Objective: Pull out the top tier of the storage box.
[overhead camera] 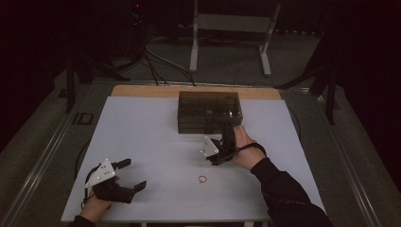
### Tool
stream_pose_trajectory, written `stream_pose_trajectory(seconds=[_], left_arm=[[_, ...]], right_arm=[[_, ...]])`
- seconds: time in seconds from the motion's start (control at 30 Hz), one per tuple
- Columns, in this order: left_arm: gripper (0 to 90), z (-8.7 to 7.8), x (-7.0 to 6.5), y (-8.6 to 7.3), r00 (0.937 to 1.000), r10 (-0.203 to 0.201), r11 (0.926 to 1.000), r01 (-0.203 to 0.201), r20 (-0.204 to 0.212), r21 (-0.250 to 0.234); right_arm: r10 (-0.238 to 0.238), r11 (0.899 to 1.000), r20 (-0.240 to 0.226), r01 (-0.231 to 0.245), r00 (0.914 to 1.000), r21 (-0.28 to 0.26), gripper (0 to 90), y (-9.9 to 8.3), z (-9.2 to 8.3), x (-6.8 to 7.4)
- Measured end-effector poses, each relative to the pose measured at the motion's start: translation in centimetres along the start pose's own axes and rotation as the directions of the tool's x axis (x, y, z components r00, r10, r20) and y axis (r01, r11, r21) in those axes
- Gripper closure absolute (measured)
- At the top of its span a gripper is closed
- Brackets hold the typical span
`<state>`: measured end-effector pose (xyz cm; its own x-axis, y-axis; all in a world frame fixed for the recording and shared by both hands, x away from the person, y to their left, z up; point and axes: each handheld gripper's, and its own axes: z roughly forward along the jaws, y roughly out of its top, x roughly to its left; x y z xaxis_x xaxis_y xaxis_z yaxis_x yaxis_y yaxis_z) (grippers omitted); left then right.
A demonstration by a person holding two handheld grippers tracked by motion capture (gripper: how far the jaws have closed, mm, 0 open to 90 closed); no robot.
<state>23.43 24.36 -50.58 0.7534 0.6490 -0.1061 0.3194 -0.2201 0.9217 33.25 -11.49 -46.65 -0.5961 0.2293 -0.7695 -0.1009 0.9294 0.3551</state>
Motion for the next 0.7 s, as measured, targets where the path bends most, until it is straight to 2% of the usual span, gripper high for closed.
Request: stream_pose_trajectory(seconds=[0.13,0.17,0.23,0.33,0.5,0.63,0.7], left_arm=[[0.0,0.0,0.0,0.0,1.0000,-0.002,1.0000,0.002,-0.001,0.000],[0.0,0.0,0.0,0.0,1.0000,-0.004,1.0000,0.004,-0.001,-0.003],[0.0,0.0,0.0,0.0,1.0000,-0.001,1.0000,0.001,-0.001,0.001],[0.0,0.0,0.0,0.0,1.0000,0.001,1.0000,-0.001,-0.003,0.003],[0.0,-0.1,0.0,0.0,1.0000,0.000,1.0000,0.000,-0.006,-0.002],[0.0,-0.1,0.0,0.0,1.0000,0.001,1.0000,-0.001,-0.007,-0.006],[0.0,-0.1,-0.1,0.0,1.0000,0.003,1.0000,-0.003,-0.008,-0.001]], right_arm=[[-0.027,0.999,0.007,0.027,0.9996,0.039,1.7,0.0,0.6,0.3],[-0.027,0.999,0.015,0.027,0.9995,0.041,4.6,0.0,0.6,0.5],[-0.042,0.998,0.033,0.040,0.9986,0.047,4.6,0.1,0.8,0.6],[-0.049,0.997,0.029,0.047,0.9984,0.059,4.6,0.3,1.0,0.7],[-0.119,0.987,0.045,0.113,0.9919,0.119,5.9,0.6,1.8,1.0],[-0.137,0.980,0.057,0.127,0.9890,0.155,6.0,0.7,2.3,1.1],[-0.154,0.976,0.081,0.139,0.9848,0.171,13.1,0.8,2.4,1.2]])
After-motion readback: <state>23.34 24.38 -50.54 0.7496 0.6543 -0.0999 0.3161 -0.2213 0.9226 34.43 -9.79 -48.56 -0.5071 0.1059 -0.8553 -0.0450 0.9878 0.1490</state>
